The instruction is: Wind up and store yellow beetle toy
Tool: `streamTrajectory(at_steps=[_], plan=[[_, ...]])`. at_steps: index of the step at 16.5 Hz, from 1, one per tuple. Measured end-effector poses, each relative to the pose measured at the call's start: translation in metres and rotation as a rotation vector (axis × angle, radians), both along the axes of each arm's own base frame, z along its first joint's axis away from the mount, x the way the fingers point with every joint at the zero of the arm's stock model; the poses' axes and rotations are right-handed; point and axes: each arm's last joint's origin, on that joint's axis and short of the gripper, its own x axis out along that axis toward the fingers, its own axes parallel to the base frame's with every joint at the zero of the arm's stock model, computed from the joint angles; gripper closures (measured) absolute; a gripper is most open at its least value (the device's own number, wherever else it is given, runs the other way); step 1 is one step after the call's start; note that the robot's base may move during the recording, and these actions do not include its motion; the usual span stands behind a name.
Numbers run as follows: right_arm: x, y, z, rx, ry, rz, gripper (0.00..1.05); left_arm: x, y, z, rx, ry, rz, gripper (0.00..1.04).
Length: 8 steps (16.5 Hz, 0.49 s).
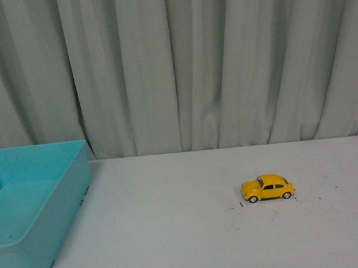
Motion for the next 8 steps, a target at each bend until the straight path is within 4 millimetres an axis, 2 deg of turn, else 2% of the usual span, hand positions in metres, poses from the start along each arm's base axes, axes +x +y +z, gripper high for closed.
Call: streamTrajectory(at_steps=[8], plan=[[0.0000,0.0000,-0.0001,0.000,0.002,0.000,0.07,0.0000,0.0000,-0.0001,0.000,0.001,0.000,0.07]])
